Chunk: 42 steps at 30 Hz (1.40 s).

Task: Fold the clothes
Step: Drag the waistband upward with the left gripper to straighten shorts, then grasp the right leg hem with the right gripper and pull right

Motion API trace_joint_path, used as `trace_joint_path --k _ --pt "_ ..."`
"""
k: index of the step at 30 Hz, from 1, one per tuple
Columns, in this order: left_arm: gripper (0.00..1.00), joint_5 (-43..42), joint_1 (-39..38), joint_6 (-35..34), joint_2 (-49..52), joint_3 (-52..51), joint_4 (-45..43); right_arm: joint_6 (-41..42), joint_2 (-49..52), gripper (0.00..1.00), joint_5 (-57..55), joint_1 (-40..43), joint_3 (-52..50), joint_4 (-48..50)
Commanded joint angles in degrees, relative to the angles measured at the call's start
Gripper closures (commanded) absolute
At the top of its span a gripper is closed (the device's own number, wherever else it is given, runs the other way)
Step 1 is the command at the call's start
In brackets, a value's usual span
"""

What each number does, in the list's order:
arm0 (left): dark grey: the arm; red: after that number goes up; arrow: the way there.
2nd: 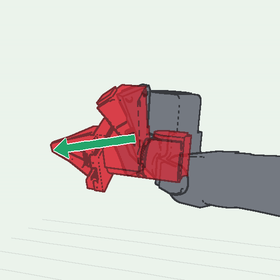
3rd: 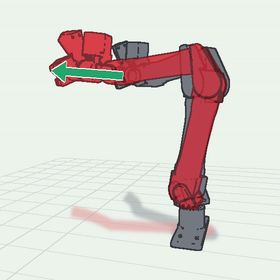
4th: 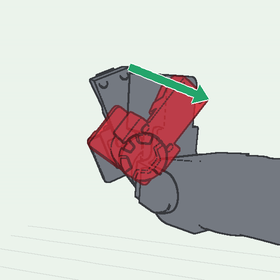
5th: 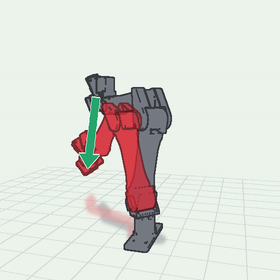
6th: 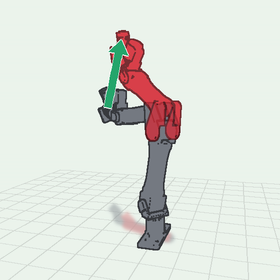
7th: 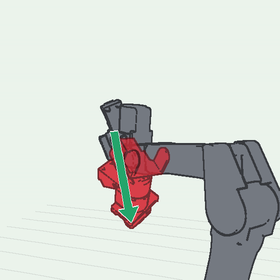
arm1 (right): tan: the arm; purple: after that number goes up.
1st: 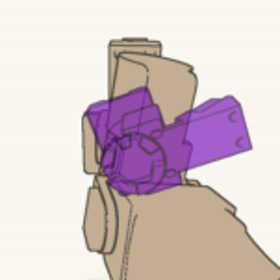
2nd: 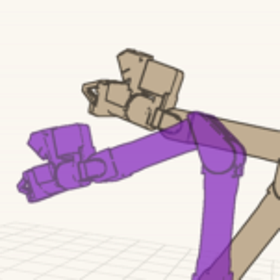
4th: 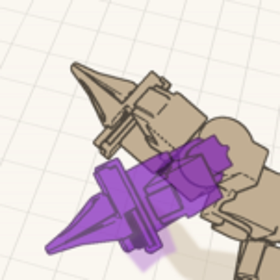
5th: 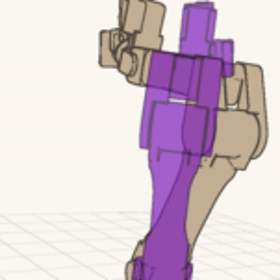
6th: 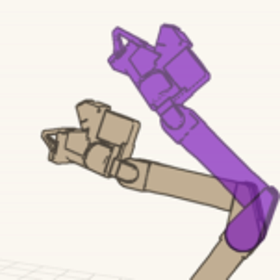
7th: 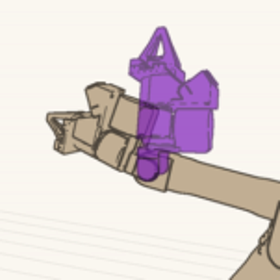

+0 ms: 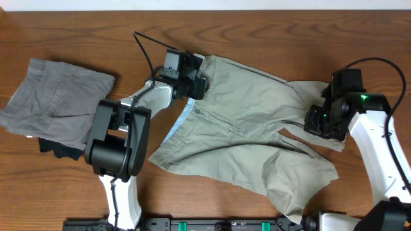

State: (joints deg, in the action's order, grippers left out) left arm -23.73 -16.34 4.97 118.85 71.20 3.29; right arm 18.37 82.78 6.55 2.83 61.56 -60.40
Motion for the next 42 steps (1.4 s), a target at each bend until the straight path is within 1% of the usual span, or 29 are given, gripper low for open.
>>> trace_joint_path --k 1,2,3,4,6,7,10,15,18,19,21,23,25,26,27,28,30,32,33,35,40,41,42 --pt "0.42 -3.30 -0.24 0.59 2.14 0.17 1.68 -0.87 -0.04 0.93 -0.55 0.52 0.68 -0.09" --pt "0.47 -3.30 -0.24 0.61 2.14 0.17 2.19 -0.85 -0.04 0.93 -0.55 0.52 0.68 -0.09" --pt "0.56 -3.30 -0.24 0.61 2.14 0.17 2.91 -0.85 -0.04 0.93 -0.55 0.52 0.68 -0.09" --pt "0.72 -3.28 -0.24 0.63 2.14 0.17 3.63 -0.85 -0.04 0.93 -0.55 0.52 0.68 -0.07" --pt "0.92 -3.26 -0.24 0.66 2.14 0.17 4.24 -0.85 -0.04 0.93 -0.55 0.52 0.68 -0.07" --pt "0.94 -3.26 -0.22 0.66 2.14 0.17 4.31 -0.87 -0.04 0.93 -0.57 0.52 0.68 -0.04" --pt "0.94 -2.86 -0.22 0.63 2.14 0.20 3.87 -0.90 -0.04 0.93 -0.59 0.52 0.68 -0.04" --pt "0.94 3.50 0.96 -0.35 1.75 1.51 2.86 -1.27 -0.04 0.93 -3.04 0.55 0.68 0.37" --pt "0.94 10.16 3.54 -6.54 1.44 4.09 2.86 -1.29 -0.04 0.92 -4.28 0.55 0.68 1.88" --pt "0.94 11.04 4.66 -8.72 1.36 4.87 2.84 -1.31 -0.04 0.92 -4.33 0.52 0.68 2.40" --pt "0.94 11.17 7.48 -13.86 1.27 6.64 2.91 -1.33 -0.04 0.91 -4.90 0.52 0.68 3.41" --pt "0.94 10.80 10.60 -20.41 1.27 7.93 2.86 -1.79 -0.04 0.90 -5.09 0.52 0.68 4.57" --pt "0.93 8.17 12.70 -23.39 1.27 8.24 2.84 -2.14 0.02 0.88 -5.07 0.52 0.66 5.73" --pt "0.85 5.64 13.49 -23.30 1.27 8.24 3.10 -2.56 0.11 0.87 -5.07 0.52 0.66 6.49" --pt "0.70 3.78 13.92 -23.26 1.27 8.22 3.98 -2.93 0.33 0.85 -5.07 0.52 0.63 7.37" --pt "0.59 2.32 14.19 -23.10 1.27 8.22 5.57 -3.41 0.59 0.85 -5.05 0.52 0.63 8.31" --pt "0.57 0.66 14.14 -20.55 1.27 8.22 9.40 -4.96 1.62 0.85 -5.01 0.52 0.61 10.21" --pt "0.51 0.13 13.68 -17.31 1.27 8.22 14.05 -6.54 2.84 0.86 -4.76 0.52 0.61 11.47" --pt "0.49 0.13 13.49 -16.35 1.27 8.22 16.24 -7.15 3.76 0.87 -4.59 0.52 0.61 12.07" --pt "0.49 0.13 13.07 -15.43 1.25 8.22 21.05 -8.48 5.79 0.89 -3.69 0.52 0.61 13.60" --pt "0.49 0.20 12.50 -13.49 0.96 8.22 28.04 -10.82 11.32 0.93 -1.70 0.50 0.61 20.96" --pt "0.49 0.13 12.48 -13.55 0.94 8.22 29.29 -10.80 12.74 0.91 -1.70 0.48 0.61 22.40" --pt "0.49 0.13 12.44 -13.55 0.94 8.22 30.12 -10.78 14.23 0.85 -1.70 0.48 0.61 23.67"
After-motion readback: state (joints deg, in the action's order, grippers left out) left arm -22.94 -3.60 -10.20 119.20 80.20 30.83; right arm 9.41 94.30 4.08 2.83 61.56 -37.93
